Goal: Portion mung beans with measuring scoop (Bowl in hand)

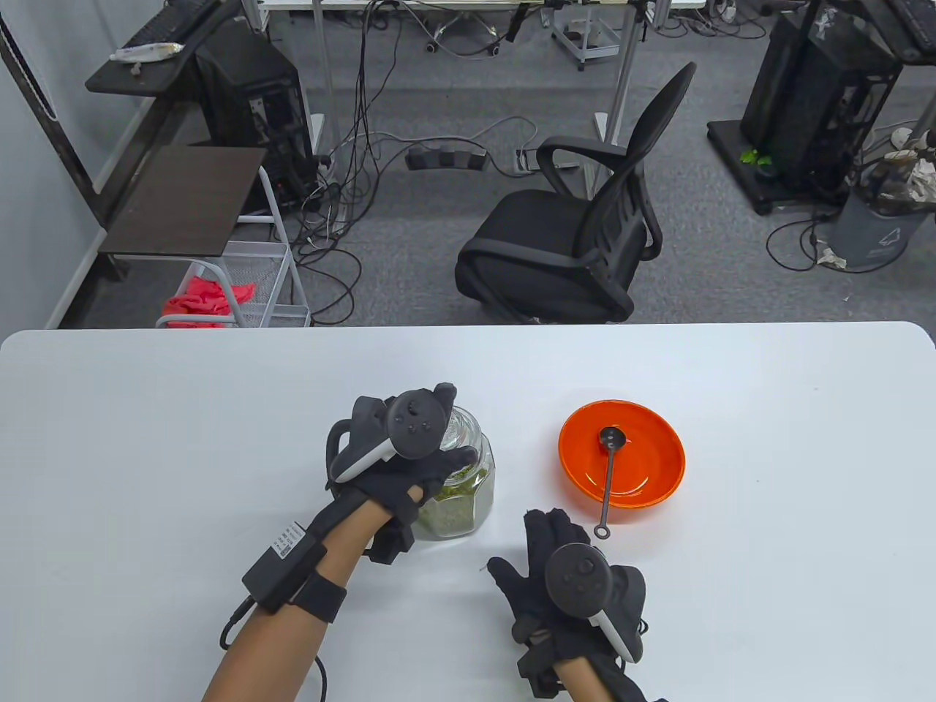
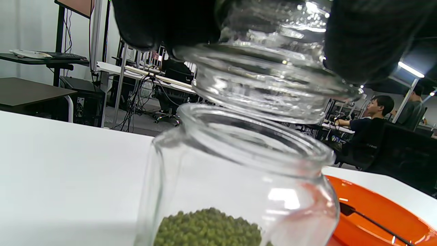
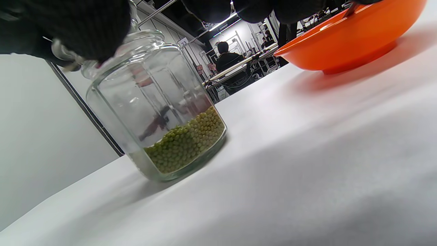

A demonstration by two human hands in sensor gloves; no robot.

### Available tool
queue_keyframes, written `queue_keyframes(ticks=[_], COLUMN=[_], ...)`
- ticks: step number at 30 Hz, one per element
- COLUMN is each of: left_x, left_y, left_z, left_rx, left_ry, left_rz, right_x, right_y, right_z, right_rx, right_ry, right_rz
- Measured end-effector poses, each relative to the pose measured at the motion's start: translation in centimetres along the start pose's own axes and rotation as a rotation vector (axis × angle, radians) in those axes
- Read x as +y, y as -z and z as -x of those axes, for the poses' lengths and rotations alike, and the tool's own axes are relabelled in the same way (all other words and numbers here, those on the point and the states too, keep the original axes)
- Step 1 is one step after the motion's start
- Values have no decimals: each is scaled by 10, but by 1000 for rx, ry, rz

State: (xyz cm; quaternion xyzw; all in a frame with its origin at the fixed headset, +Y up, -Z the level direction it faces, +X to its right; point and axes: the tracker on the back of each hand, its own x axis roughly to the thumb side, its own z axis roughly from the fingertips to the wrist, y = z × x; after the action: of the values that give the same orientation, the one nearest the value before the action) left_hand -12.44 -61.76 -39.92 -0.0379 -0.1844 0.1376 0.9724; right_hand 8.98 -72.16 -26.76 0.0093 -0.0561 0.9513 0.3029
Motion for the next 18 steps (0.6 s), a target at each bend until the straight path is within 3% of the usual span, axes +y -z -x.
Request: queue_keyframes(ticks=[9, 18], left_x=[33, 31], left_y=[-22, -39], left_z=[31, 75], left_rx=[51, 162], left_ry=[-19, 9], left_rz=[-101, -130], right_x=[1, 2], right_y=[0, -1], right_z=[-1, -2], right_rx=[-3, -4], right_ry=[-8, -11], right_rz=[-7, -13])
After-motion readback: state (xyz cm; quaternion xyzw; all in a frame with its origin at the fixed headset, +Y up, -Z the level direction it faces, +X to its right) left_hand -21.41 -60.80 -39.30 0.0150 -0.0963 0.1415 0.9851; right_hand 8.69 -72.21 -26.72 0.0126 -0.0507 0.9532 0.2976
